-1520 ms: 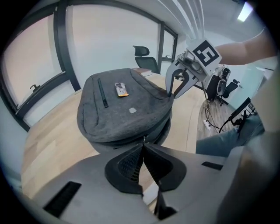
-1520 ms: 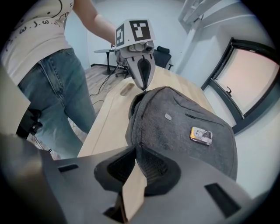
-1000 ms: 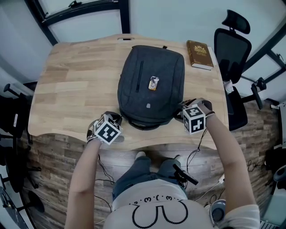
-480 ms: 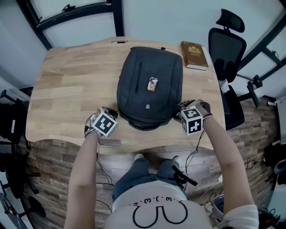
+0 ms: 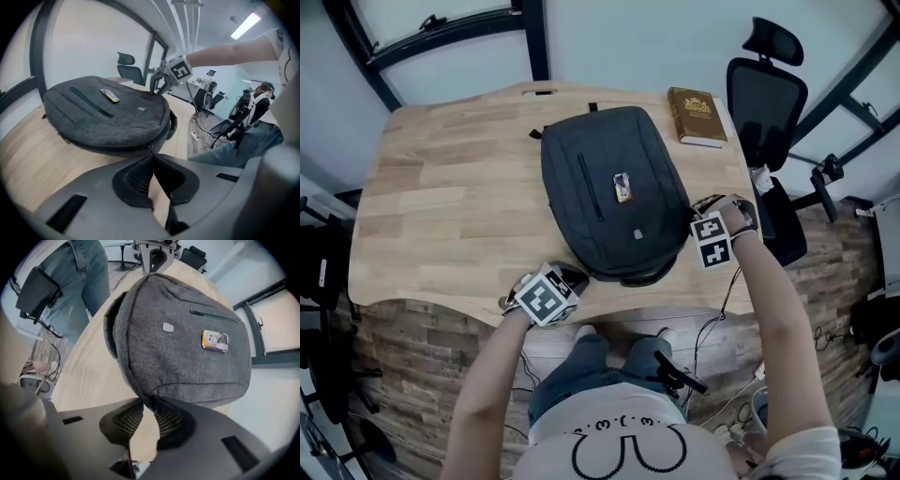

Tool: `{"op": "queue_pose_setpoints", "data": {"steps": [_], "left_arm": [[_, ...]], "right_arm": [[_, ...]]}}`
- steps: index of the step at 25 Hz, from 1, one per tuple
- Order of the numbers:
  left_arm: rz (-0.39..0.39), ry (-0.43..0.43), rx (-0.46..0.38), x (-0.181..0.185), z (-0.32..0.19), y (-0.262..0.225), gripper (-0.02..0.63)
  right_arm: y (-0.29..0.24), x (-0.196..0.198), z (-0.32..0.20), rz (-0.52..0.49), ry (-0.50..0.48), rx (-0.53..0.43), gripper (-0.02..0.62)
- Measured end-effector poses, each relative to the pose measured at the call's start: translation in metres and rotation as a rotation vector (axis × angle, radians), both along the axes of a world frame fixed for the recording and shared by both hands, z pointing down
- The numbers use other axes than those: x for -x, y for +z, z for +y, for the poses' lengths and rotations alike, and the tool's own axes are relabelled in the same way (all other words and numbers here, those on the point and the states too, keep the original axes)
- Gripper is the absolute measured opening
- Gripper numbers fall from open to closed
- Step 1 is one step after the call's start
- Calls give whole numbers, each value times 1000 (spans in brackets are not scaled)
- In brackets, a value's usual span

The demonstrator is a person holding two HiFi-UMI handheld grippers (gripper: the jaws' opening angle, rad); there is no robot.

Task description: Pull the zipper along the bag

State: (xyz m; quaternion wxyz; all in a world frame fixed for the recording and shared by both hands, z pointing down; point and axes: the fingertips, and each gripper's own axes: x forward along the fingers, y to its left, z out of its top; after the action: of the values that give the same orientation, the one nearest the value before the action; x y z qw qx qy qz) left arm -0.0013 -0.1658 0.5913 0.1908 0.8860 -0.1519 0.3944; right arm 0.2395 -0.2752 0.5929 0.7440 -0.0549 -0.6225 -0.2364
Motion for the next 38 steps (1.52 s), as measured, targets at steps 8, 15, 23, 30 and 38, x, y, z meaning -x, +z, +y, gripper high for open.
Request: {"op": "queue_pose_setpoints", "data": {"steps": [8, 15, 23, 30, 38], "left_arm": [[0, 51, 19, -28, 18, 11, 18], [40, 24, 61, -32, 20, 14, 18], [138, -38, 99, -87, 18, 13, 18], [197, -134, 88, -134, -1, 10, 18], [185, -153, 45, -146, -4, 12, 18]], "right_arm": [[-5, -4, -18, 144, -207, -55, 120], [-36, 3, -2, -40, -33, -162, 153], [-60, -13, 34, -282, 293, -82, 318], [-65, 56, 87, -642, 518, 78, 302], [-20, 82, 91, -619, 533, 63, 273]]}}
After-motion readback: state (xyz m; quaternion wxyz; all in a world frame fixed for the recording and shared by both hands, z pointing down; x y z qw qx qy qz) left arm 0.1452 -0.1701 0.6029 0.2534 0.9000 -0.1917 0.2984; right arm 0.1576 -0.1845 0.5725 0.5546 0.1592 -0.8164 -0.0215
